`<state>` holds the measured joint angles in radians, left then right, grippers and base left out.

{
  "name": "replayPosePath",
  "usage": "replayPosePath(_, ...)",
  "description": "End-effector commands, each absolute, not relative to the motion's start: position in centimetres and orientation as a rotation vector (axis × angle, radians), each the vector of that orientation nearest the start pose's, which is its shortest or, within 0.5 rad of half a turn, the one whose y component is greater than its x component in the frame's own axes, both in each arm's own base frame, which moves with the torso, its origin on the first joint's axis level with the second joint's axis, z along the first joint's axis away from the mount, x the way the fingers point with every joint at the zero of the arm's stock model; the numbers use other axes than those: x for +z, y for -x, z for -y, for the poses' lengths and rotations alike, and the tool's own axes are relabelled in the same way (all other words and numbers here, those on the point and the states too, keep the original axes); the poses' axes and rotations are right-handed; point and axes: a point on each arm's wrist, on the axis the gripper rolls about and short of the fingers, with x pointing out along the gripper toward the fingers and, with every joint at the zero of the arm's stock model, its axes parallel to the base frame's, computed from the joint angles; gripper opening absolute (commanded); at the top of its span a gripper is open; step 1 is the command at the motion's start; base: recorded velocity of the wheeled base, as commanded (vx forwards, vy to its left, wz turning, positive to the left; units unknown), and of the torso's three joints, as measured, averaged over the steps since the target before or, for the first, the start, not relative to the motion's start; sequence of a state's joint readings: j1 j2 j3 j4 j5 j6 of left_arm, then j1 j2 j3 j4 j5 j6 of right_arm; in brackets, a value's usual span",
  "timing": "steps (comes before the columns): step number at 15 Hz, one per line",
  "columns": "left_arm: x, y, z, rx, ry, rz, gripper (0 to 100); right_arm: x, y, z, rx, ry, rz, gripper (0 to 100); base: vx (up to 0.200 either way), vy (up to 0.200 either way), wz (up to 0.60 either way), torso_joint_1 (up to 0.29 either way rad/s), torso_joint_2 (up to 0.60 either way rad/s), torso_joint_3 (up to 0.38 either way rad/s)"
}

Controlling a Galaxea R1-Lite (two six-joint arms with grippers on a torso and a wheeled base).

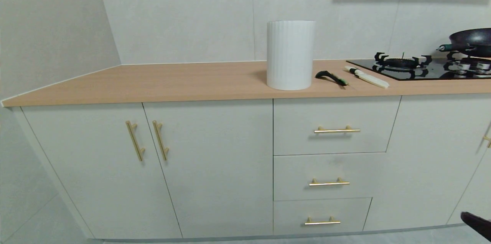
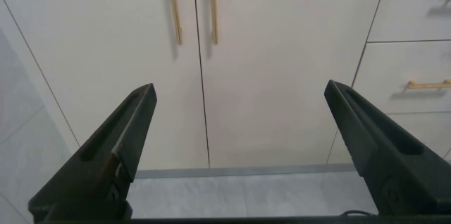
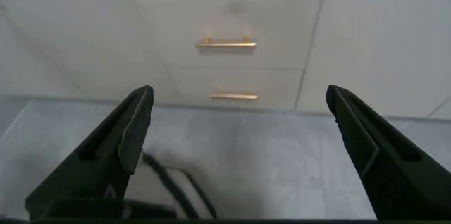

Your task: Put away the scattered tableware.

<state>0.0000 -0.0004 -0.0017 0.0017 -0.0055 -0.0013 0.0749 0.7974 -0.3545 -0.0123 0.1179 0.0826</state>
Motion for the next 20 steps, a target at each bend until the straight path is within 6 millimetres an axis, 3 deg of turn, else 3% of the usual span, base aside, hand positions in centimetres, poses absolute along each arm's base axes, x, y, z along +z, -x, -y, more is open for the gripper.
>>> replayPosePath(1, 7.6, 2.3, 0.0, -0.005, 0.002, 0.0, 100, 16.8, -17.1, -1.9, 0.197, -0.106, -0.656, 100, 0.0, 0.0, 0.0, 0.0, 0.0, 0.0)
replayPosePath(4, 7.6, 2.3, 0.0, -0.005, 0.002, 0.0, 100, 14.4, -23.9, -2.7, 0.196, -0.105, -0.802, 100, 0.0, 0.0, 0.0, 0.0, 0.0, 0.0)
replayPosePath(5, 7.6, 2.3, 0.0, -0.006, 0.002, 0.0, 100, 13.7, -25.1, -2.9, 0.197, -0.105, -0.821, 100, 0.0, 0.0, 0.0, 0.0, 0.0, 0.0)
replayPosePath(6, 7.6, 2.3, 0.0, -0.005, 0.002, 0.0, 100, 11.6, -27.6, -3.1, 0.197, -0.101, -0.845, 100, 0.0, 0.0, 0.0, 0.0, 0.0, 0.0)
replayPosePath(8, 7.6, 2.3, 0.0, -0.006, 0.002, 0.0, 100, 8.8, -30.3, -3.4, 0.2, -0.085, -0.83, 100, 0.0, 0.0, 0.0, 0.0, 0.0, 0.0)
replayPosePath(9, 7.6, 2.3, 0.0, -0.005, 0.002, 0.0, 100, 8.7, -30.3, -3.4, 0.2, -0.085, -0.83, 100, 0.0, 0.0, 0.0, 0.0, 0.0, 0.0)
replayPosePath(10, 7.6, 2.3, 0.0, -0.005, 0.002, 0.0, 100, 5.6, -32.9, -3.7, 0.2, -0.079, -0.821, 100, 0.0, 0.0, 0.0, 0.0, 0.0, 0.0)
replayPosePath(15, 7.6, 2.3, 0.0, -0.006, 0.002, 0.0, 100, -1.5, -35.5, -4.9, 0.211, -0.058, -0.83, 100, 0.0, 0.0, 0.0, 0.0, 0.0, 0.0)
replayPosePath(18, 7.6, 2.3, 0.0, -0.006, 0.002, 0.0, 100, -4.2, -36.3, -5.8, 0.182, -0.011, -0.805, 100, 0.0, 0.0, 0.0, 0.0, 0.0, 0.0)
replayPosePath(20, 7.6, 2.3, 0.0, -0.006, 0.002, 0.0, 100, -4.7, -36.6, -6.3, 0.18, -0.001, -0.8, 100, 0.0, 0.0, 0.0, 0.0, 0.0, 0.0)
